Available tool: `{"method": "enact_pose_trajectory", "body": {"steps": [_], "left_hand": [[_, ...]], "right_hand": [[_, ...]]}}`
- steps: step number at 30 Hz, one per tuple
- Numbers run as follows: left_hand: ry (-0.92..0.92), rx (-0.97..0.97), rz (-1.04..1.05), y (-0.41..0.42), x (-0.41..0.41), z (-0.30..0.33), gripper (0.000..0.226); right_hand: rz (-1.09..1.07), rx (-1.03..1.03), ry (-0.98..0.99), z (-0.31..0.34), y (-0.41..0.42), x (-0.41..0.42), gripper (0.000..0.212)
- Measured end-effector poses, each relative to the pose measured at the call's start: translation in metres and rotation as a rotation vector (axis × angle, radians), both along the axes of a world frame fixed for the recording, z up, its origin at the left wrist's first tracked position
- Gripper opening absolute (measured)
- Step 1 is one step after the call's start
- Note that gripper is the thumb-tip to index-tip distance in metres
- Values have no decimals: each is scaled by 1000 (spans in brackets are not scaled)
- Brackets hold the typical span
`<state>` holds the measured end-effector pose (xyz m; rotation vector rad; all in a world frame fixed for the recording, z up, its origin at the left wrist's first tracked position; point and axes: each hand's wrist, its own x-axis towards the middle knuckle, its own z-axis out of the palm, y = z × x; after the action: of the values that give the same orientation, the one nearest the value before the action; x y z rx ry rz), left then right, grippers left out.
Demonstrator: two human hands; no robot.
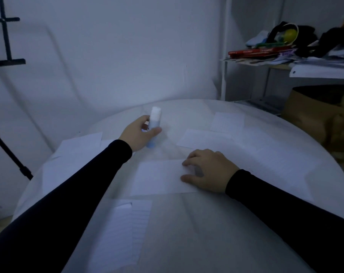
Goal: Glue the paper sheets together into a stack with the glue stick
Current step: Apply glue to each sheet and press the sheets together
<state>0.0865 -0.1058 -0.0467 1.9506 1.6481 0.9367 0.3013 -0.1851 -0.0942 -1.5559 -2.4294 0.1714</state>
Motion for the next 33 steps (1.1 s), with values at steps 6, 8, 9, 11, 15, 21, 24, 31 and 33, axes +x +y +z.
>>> {"method": "enact_pose_trajectory", "body": {"steps": [6, 8, 9, 11, 15, 21, 24, 31, 33], "left_hand": [[64, -19, -79, -25, -24, 17, 42], [64, 36, -35, -29, -26, 15, 45], [52, 60, -10, -30, -25, 14, 45], [-52, 52, 24, -32, -21, 12, 46], [-297, 39, -10, -37, -10, 10, 48], [-299, 134, -78, -41, 3, 6, 44], [-238, 185, -91, -44, 12, 0, 35], [-143, 226, -137, -42, 22, -8, 31], [-131, 225, -163, -40, 22, -8, 36]], "right_hand": [[9, 14, 72, -2, -2, -2, 43], [63, 42, 93, -4, -5, -5, 33], [89, 61, 97, -5, -7, -6, 30], [107, 62, 89, -4, -10, -8, 31], [133, -22, 24, 4, -7, -8, 43], [156, -33, 28, -1, -1, -16, 43], [152, -36, 48, -4, -1, -14, 43], [172, -7, 54, -6, 0, -11, 42], [174, -1, 55, -6, 0, -10, 42]]}}
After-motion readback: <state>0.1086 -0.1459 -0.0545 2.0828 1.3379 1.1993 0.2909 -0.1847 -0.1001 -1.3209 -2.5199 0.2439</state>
